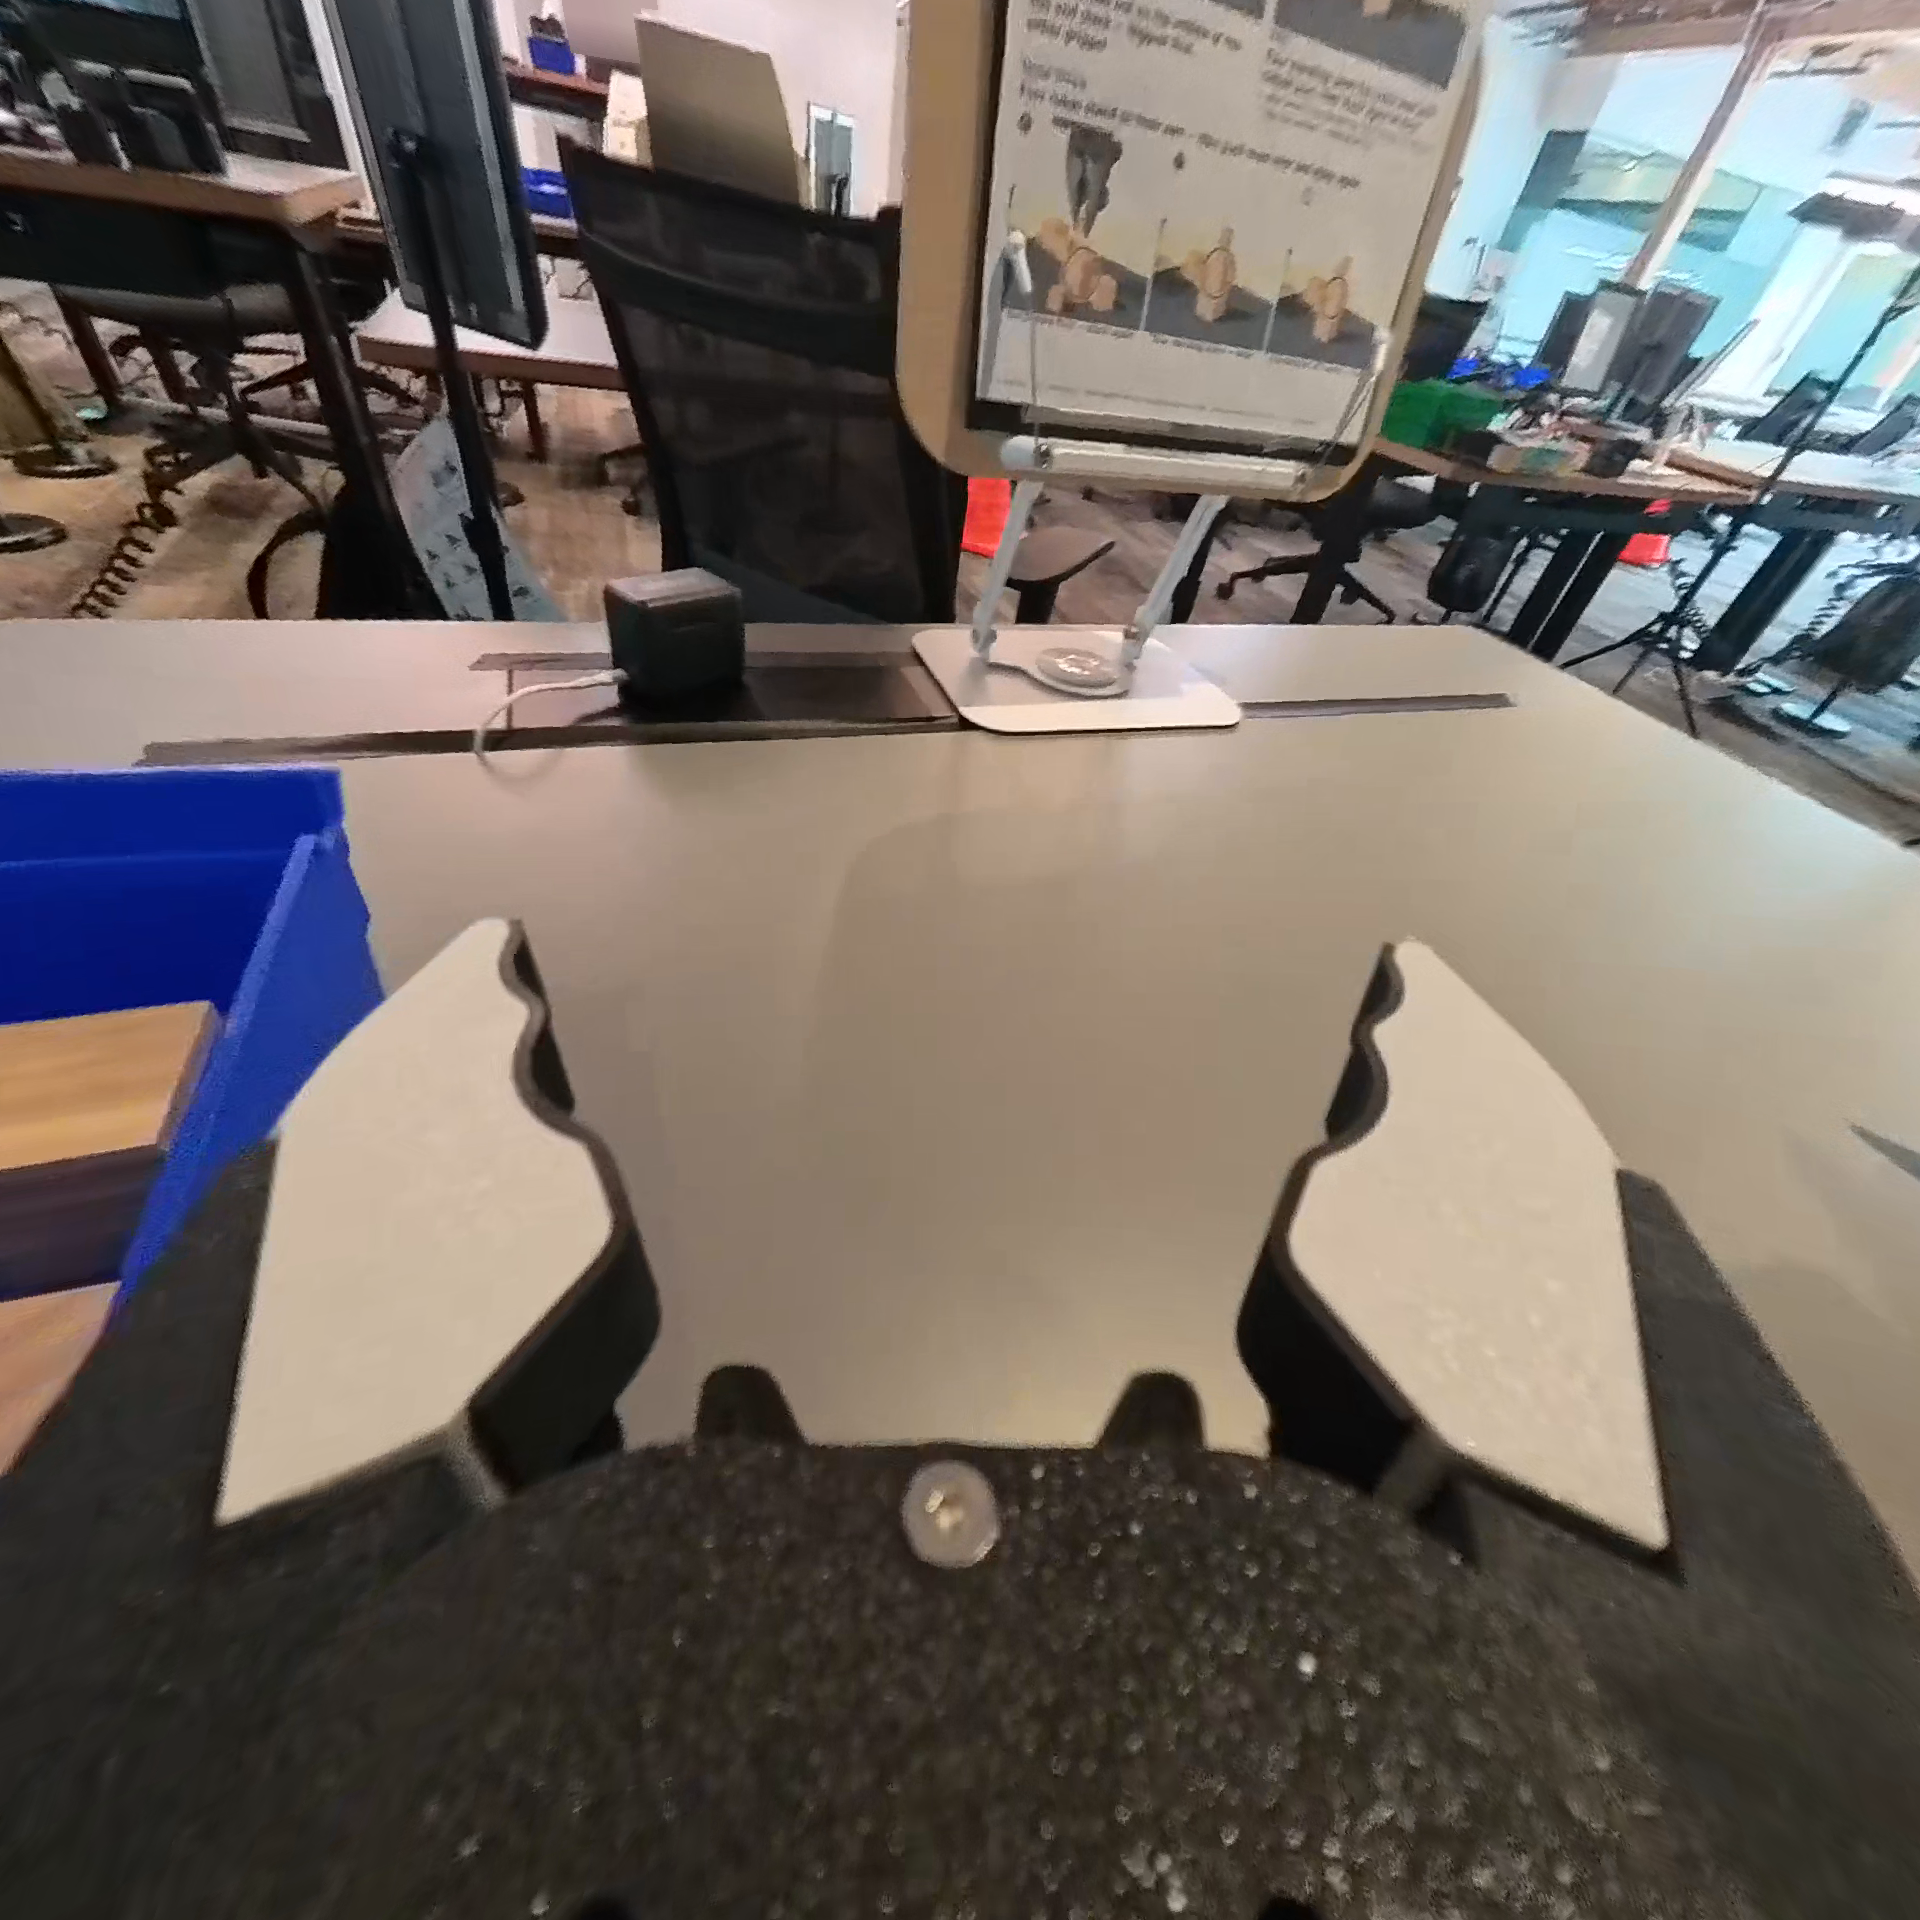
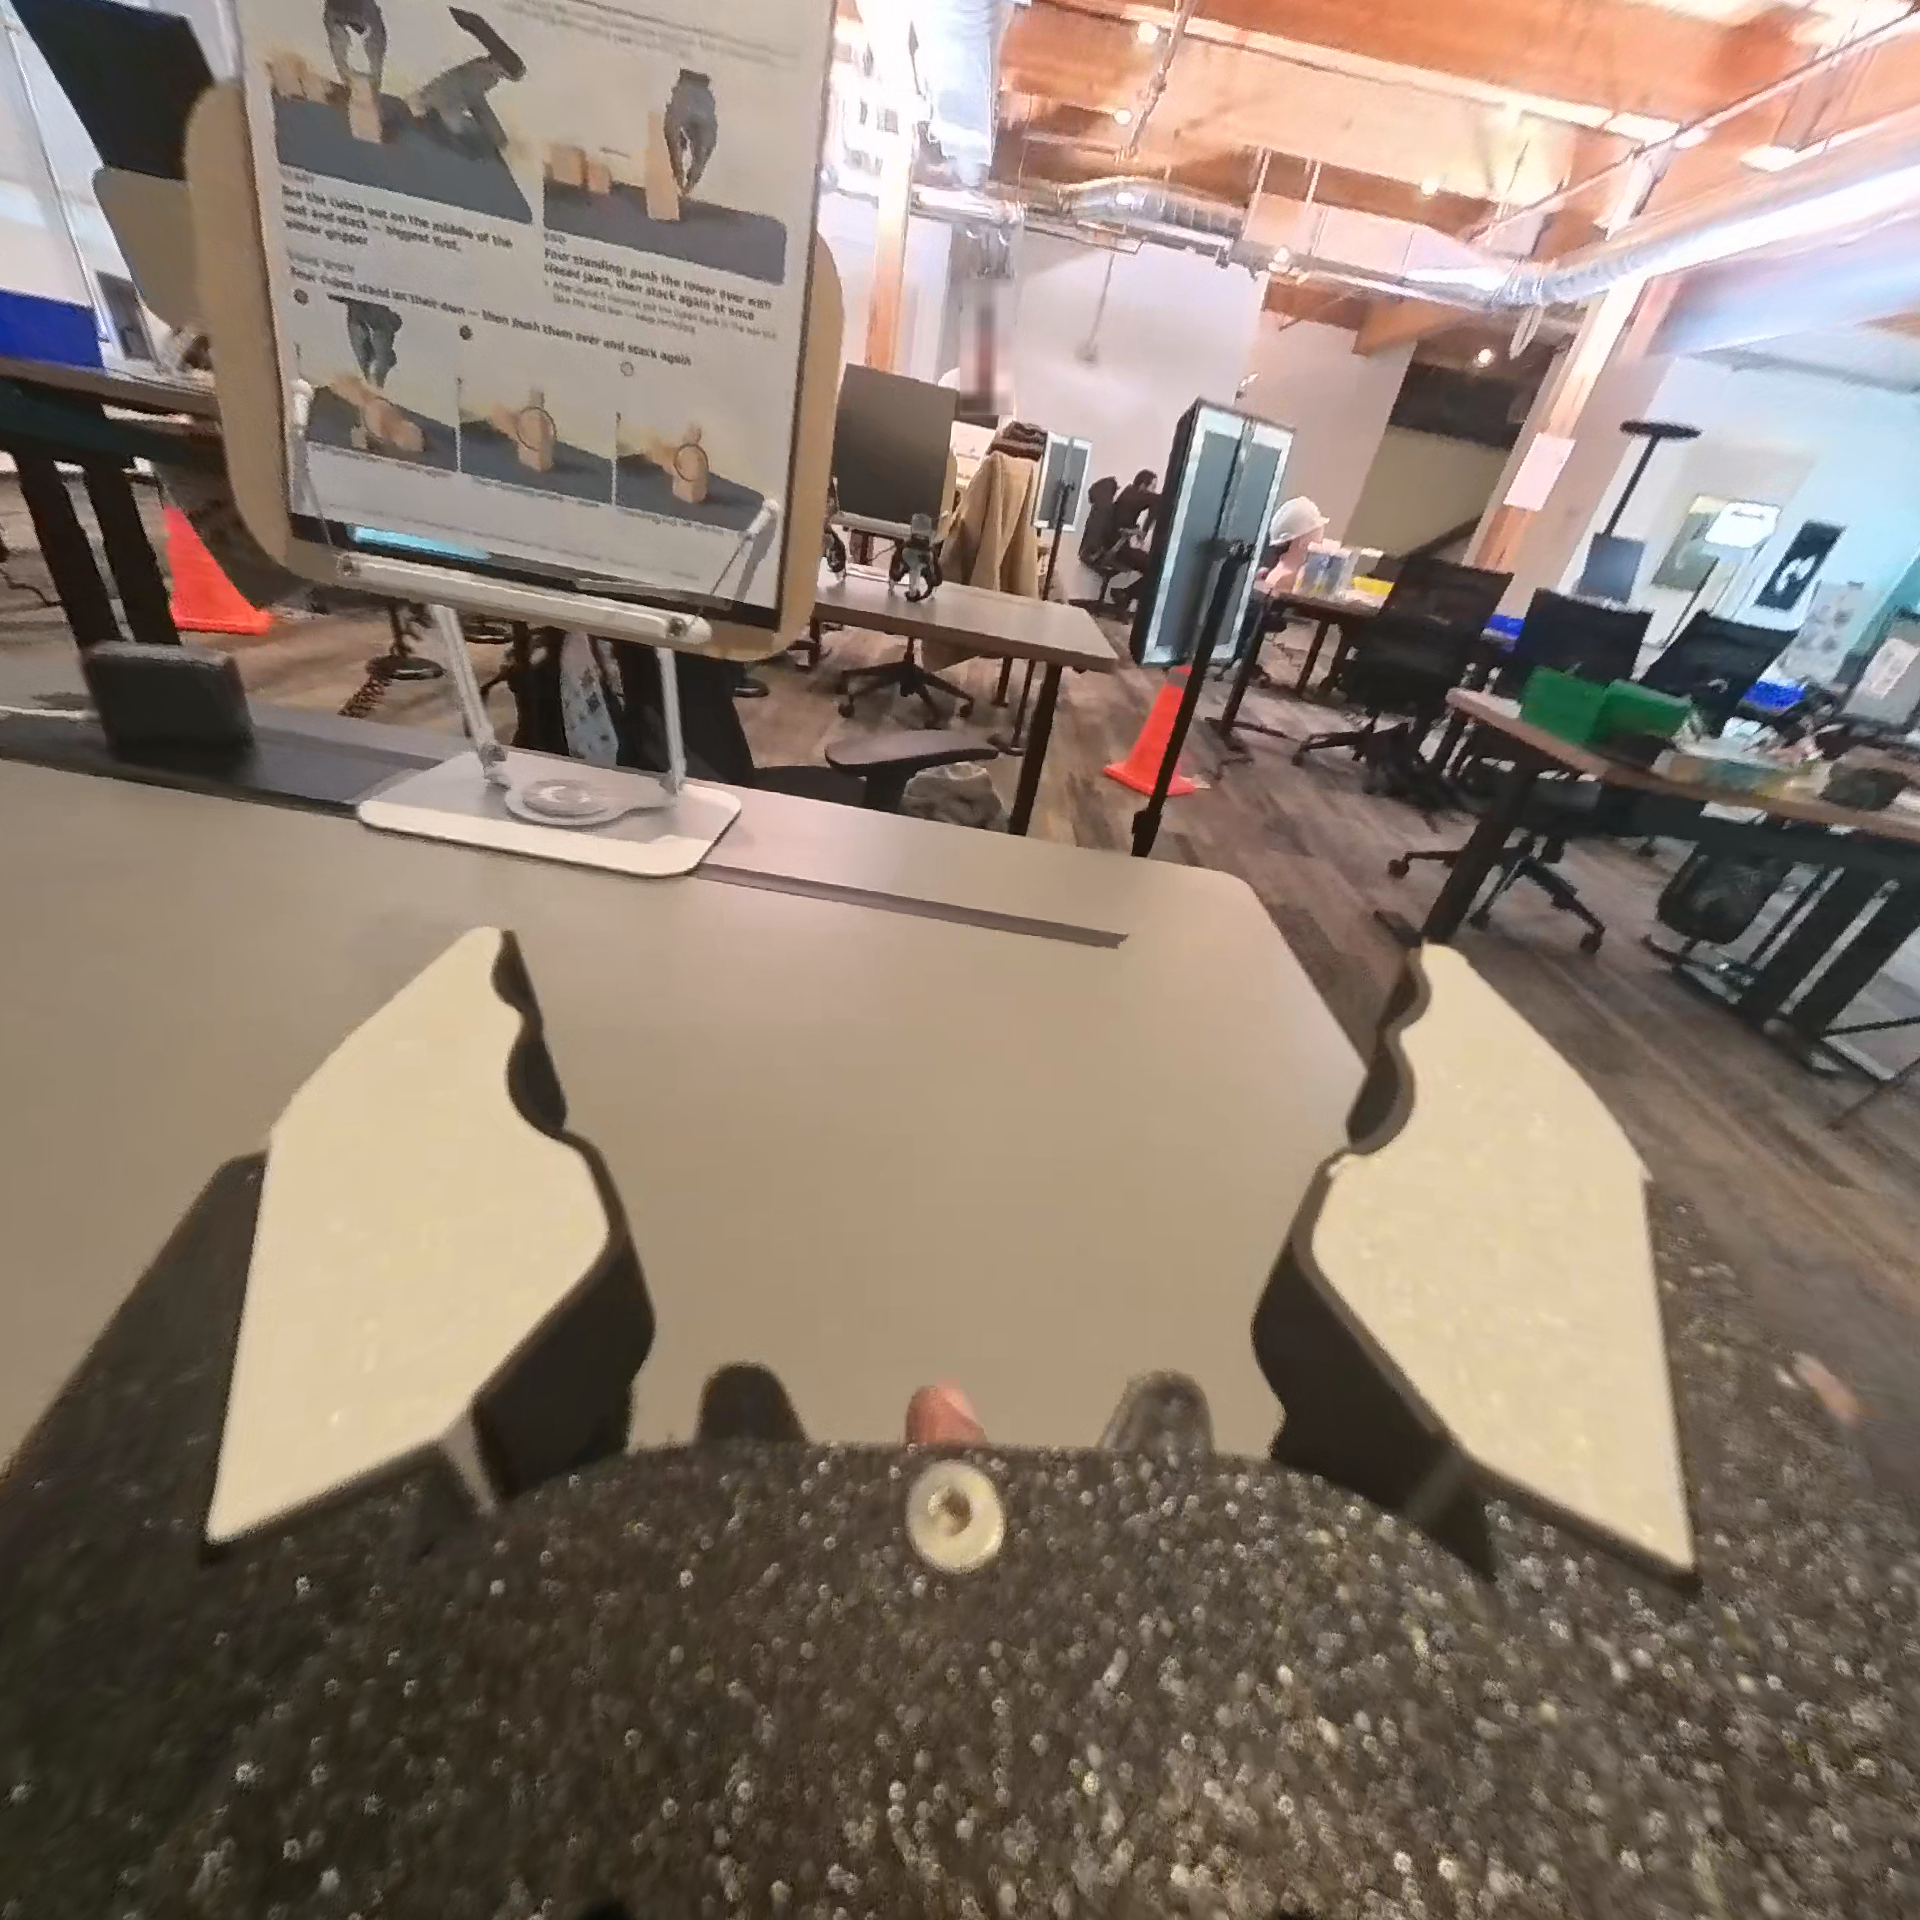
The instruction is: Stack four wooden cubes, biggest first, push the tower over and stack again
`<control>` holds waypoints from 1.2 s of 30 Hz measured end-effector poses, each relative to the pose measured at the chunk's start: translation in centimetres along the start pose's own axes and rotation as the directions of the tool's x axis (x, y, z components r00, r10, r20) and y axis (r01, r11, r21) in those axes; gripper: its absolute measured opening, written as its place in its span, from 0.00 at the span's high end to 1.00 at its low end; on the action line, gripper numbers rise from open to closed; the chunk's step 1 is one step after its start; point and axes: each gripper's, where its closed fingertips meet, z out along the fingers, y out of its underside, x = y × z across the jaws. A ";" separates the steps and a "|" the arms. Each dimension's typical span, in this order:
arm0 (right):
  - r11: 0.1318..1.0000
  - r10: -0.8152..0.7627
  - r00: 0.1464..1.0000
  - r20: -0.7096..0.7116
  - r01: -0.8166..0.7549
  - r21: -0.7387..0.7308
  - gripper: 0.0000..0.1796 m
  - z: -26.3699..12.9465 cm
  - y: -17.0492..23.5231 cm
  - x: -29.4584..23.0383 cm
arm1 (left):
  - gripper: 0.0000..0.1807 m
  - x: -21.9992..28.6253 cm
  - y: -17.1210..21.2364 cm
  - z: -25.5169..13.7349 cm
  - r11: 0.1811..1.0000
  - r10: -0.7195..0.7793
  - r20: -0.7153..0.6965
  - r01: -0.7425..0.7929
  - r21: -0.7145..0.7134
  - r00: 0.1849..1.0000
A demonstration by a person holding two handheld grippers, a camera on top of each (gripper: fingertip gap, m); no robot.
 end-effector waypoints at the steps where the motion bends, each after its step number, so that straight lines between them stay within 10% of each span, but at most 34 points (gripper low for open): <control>1: 1.000 -0.021 1.000 0.004 0.021 -0.006 0.19 -0.5 -0.1 0.0 | 0.24 0.1 -0.4 -0.6 1.000 0.011 -0.004 -0.011 0.013 1.000; 18: 0.999 -0.026 1.000 -0.001 0.026 -0.023 0.20 -5.5 -0.4 0.9 | 0.39 -11.6 -6.1 -11.0 0.990 0.137 0.251 -0.143 0.006 0.958; 36: 0.995 -0.079 0.995 0.056 0.083 -0.058 0.23 -6.2 0.0 -1.5 | 0.50 -18.1 -6.2 -8.4 0.967 0.207 0.145 -0.180 -0.179 0.968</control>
